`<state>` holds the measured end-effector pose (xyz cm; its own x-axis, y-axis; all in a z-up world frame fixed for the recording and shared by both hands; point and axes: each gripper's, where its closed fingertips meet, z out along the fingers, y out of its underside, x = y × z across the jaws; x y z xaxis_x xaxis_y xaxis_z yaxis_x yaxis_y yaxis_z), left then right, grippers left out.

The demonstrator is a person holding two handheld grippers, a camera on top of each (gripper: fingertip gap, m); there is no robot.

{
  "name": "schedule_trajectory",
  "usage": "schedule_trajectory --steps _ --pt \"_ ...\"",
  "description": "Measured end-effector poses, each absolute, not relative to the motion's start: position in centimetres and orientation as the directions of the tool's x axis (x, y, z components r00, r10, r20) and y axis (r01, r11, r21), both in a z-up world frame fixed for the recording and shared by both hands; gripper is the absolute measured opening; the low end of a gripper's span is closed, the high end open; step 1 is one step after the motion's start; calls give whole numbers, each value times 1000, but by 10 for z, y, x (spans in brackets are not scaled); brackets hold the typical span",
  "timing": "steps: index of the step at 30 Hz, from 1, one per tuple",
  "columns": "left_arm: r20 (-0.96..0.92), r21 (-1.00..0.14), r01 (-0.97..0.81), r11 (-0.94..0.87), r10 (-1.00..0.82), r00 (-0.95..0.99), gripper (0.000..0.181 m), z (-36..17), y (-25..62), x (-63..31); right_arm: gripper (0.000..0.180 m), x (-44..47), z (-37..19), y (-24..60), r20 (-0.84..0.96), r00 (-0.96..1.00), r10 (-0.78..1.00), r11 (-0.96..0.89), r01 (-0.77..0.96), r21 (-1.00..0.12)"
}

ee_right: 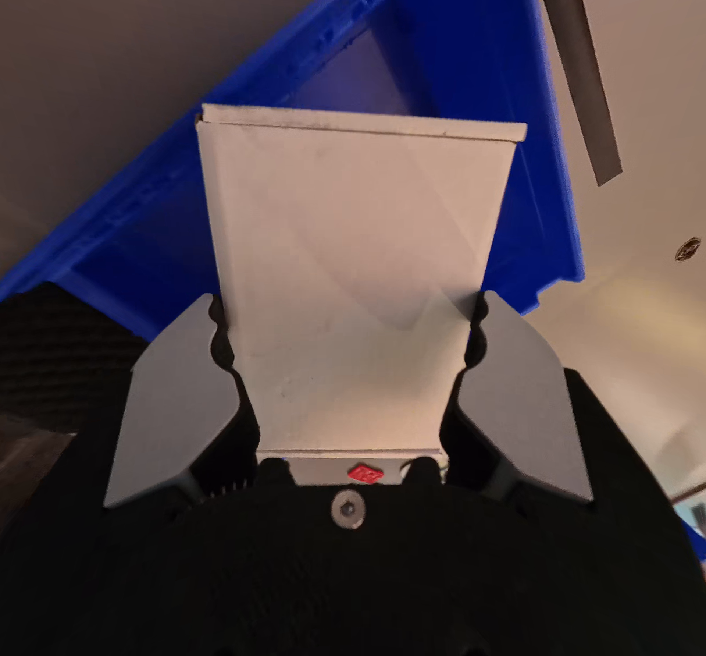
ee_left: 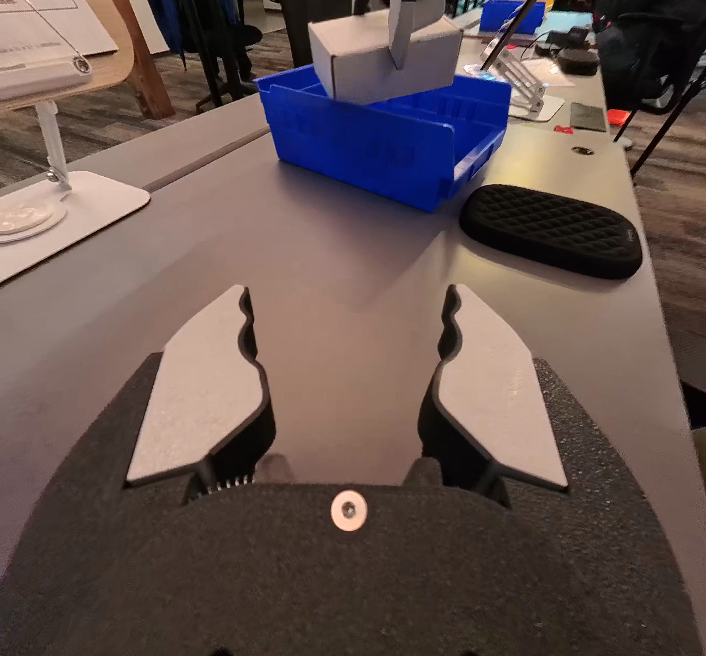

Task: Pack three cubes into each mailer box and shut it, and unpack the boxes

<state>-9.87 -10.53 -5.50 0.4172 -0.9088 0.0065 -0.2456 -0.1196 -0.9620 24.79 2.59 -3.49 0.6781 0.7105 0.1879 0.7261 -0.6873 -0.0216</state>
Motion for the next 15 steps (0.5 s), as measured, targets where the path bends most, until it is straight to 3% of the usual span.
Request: schedule_trajectory --steps 3,8,15 --pt "-32 -954 -281 -101 -902 431 94 -60 -102 -100 122 253 -54 36 193 620 761 -632 775 1" --pt "-35 -952 -294 -88 -921 389 94 -62 -112 -93 122 255 -89 49 241 360 901 -388 919 77" --pt "-97 -914 -400 -68 -920 378 94 -81 -113 -87 121 265 -119 69 301 129 945 -181 972 153"
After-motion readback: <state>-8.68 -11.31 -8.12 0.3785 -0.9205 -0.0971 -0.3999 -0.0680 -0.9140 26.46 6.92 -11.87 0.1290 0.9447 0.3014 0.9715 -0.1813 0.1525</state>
